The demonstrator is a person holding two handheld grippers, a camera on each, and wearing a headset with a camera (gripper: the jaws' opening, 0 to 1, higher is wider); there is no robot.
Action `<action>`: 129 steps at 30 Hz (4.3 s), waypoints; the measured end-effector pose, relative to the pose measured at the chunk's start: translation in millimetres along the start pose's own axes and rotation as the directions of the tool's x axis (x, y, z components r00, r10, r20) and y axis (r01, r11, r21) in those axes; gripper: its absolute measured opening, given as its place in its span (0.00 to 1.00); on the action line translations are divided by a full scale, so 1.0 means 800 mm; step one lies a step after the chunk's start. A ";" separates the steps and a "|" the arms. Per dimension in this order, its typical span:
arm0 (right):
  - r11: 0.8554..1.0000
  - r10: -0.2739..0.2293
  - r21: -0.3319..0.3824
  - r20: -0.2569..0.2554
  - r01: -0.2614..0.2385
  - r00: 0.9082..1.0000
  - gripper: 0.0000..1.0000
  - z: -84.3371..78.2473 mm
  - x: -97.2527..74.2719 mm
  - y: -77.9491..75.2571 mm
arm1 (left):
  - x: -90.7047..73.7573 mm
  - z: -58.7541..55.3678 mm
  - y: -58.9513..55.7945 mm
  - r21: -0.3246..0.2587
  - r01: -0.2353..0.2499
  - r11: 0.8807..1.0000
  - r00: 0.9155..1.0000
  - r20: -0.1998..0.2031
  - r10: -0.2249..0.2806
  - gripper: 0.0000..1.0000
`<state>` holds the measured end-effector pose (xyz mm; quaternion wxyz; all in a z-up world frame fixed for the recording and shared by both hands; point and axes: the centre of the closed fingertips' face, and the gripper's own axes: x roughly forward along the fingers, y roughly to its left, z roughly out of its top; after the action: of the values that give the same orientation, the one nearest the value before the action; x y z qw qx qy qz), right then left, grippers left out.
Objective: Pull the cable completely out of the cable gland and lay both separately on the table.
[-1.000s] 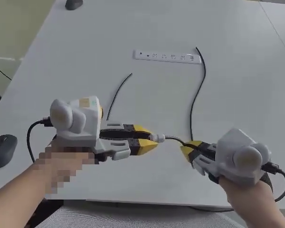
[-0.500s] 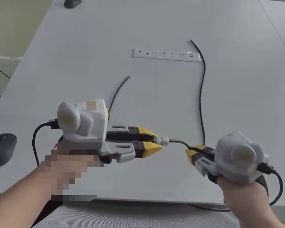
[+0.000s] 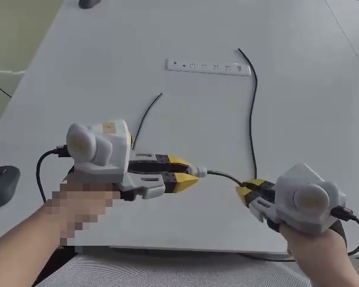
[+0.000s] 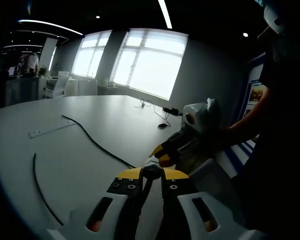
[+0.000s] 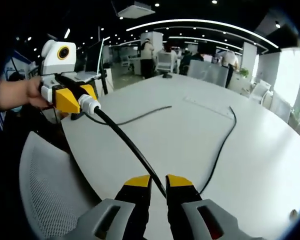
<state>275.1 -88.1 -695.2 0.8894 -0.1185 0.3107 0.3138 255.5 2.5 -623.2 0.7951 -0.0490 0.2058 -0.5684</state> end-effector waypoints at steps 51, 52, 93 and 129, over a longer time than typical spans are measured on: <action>0.916 0.083 -0.396 0.040 -0.060 0.996 0.00 0.080 -0.004 0.072 | 0.004 -0.001 0.002 0.020 -0.008 1.000 0.999 -0.032 0.008 0.14; 0.915 0.081 -0.399 0.039 -0.059 0.996 0.00 0.080 -0.004 0.072 | 0.004 -0.001 0.003 0.019 -0.009 1.000 0.999 -0.031 0.009 0.14; 0.997 0.031 -0.072 -0.019 -0.032 0.999 0.00 0.016 0.012 0.031 | 0.008 -0.010 -0.008 0.019 -0.003 1.000 0.999 -0.048 0.004 0.14; 0.991 0.004 0.135 -0.010 -0.002 1.000 0.02 -0.011 0.005 0.012 | 0.001 -0.001 0.002 -0.001 -0.029 1.000 0.999 -0.023 0.029 0.15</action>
<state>266.8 -82.4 -704.8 0.8933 -0.0593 0.3358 0.2929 256.6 2.6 -624.8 0.8009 -0.0399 0.2159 -0.5571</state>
